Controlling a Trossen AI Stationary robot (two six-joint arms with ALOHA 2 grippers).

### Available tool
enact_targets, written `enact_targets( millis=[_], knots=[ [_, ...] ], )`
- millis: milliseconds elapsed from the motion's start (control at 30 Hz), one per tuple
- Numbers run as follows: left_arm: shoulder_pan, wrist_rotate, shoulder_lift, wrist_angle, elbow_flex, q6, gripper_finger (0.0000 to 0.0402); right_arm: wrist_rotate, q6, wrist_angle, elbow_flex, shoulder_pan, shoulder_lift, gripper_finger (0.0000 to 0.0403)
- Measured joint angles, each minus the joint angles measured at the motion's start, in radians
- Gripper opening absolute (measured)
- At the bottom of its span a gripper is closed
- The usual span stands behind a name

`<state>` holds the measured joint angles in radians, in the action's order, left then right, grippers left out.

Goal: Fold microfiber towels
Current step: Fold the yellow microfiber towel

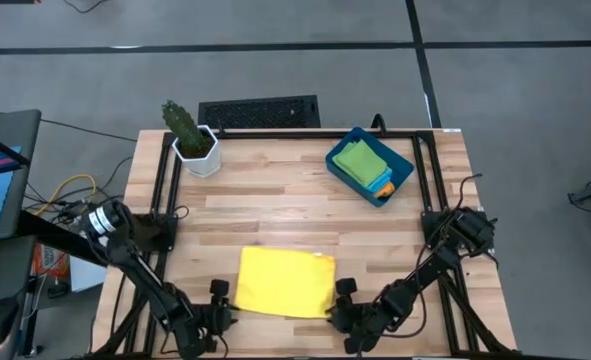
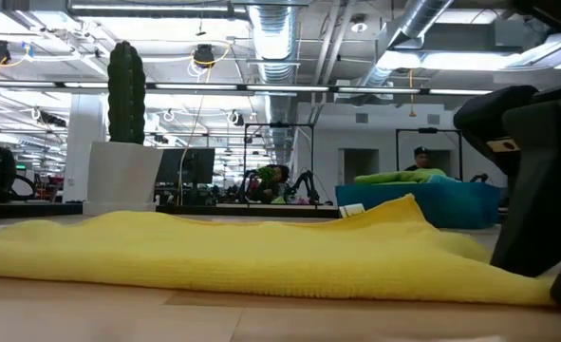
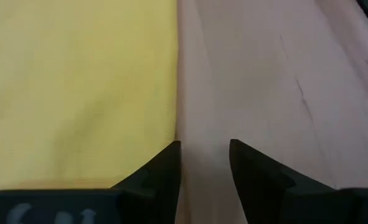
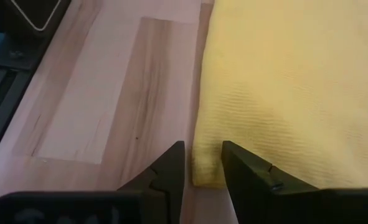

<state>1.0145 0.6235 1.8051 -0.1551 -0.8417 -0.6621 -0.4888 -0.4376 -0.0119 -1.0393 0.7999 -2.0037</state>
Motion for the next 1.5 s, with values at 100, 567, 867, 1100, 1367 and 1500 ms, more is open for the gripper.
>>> enact_targets(
  millis=[100,567,867,1100,1367,1500],
  knots=[
    [0.003,0.057,0.027,-0.027,-0.003,-0.014,0.013,0.012,-0.001,-0.001,0.0,-0.007,0.0,0.0132],
    [0.02,0.151,-0.035,-0.203,-0.066,-0.02,0.013,0.038,-0.008,0.001,0.0,-0.01,0.001,0.0129],
    [-0.012,0.136,-0.035,0.001,0.071,0.007,0.013,0.04,-0.021,0.002,0.0,-0.01,0.001,0.0128],
    [-0.026,0.05,-0.036,0.111,0.113,0.033,0.013,0.042,-0.034,0.003,0.0,-0.009,0.002,0.0128],
    [-0.04,0.026,-0.039,0.075,0.111,0.024,0.012,0.043,-0.053,0.022,-0.003,-0.01,0.003,0.0121],
    [-0.063,-0.015,-0.041,0.072,0.11,0.049,0.0077,0.045,-0.086,0.054,-0.005,-0.01,0.006,0.0099]
  ],
)
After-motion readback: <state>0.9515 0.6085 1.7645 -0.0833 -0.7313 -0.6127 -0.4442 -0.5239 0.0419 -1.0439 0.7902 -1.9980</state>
